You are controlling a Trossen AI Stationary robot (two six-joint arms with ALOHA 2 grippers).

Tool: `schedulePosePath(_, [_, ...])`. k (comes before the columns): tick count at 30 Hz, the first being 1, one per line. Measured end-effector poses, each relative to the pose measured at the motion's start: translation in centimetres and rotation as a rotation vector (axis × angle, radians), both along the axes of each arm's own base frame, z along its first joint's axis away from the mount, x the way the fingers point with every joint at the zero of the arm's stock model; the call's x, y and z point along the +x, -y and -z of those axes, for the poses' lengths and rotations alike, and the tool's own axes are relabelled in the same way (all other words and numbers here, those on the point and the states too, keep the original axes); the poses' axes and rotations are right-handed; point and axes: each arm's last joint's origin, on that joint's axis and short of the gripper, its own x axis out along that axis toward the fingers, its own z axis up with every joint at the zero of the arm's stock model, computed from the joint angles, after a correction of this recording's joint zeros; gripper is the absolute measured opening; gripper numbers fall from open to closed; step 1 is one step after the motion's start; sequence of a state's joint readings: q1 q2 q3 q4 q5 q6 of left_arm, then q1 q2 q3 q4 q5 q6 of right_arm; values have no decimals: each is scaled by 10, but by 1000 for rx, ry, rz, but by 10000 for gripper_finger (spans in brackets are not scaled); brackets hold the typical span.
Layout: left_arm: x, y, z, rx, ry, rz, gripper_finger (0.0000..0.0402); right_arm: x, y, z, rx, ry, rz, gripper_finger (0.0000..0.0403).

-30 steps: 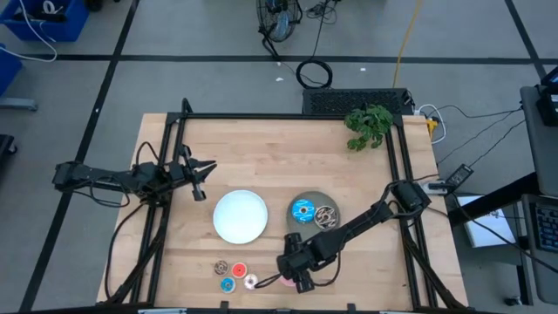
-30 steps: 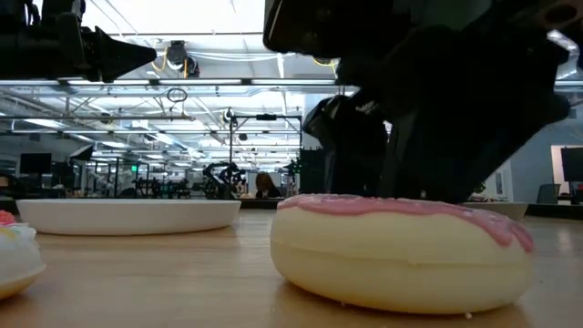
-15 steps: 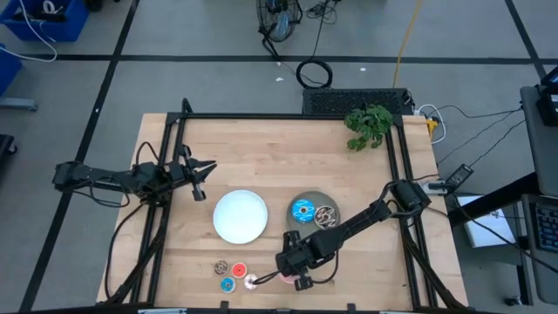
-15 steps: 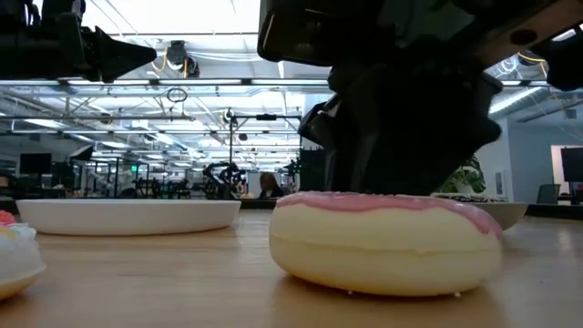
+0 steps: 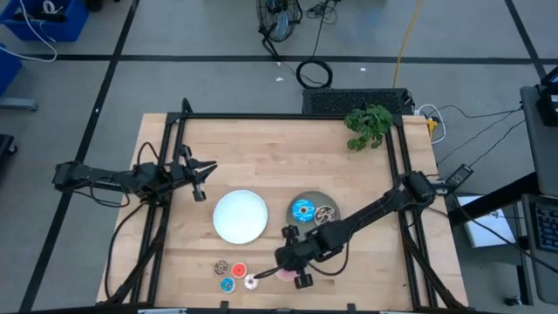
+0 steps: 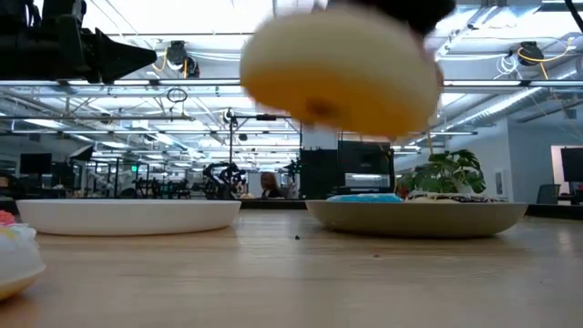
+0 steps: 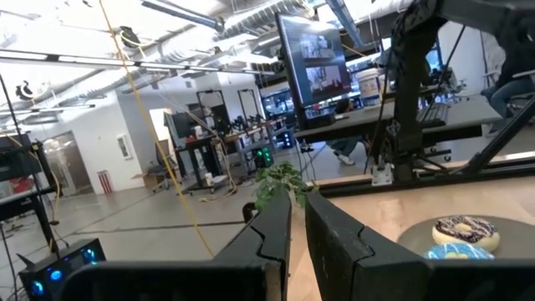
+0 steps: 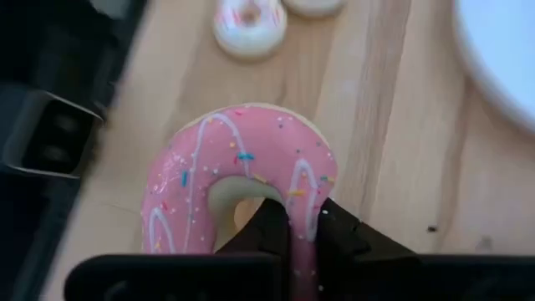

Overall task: Pick & Place donuts
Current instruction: Put the big pink donut into the gray plate

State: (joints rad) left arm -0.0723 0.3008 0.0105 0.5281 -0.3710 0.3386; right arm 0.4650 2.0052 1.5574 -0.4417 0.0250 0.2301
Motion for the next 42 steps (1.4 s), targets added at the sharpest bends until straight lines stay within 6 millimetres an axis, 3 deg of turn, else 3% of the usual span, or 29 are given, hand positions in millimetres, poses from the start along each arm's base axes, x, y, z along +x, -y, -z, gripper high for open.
schedulePosePath(8, [0, 0, 0, 1, -3, 3, 47, -31, 20, -61, 4, 137, 43, 13])
schedulePosePath(12, [0, 0, 0, 1, -3, 3, 47, -61, 42, -70, 5, 170, 162, 10])
schedulePosePath(18, [0, 0, 0, 2, -4, 2, 47, -101, 78, -47, 81, 160, 318, 10])
schedulePosePath(23, [0, 0, 0, 2, -4, 2, 47, -114, 101, -22, 155, 104, 423, 9])
schedulePosePath(34, [0, 0, 0, 6, -5, -7, 47, -76, 97, 20, 241, -34, 353, 9])
schedulePosePath(42, [0, 0, 1, 6, -12, -7, 47, -69, 111, 42, 207, -154, 405, 9])
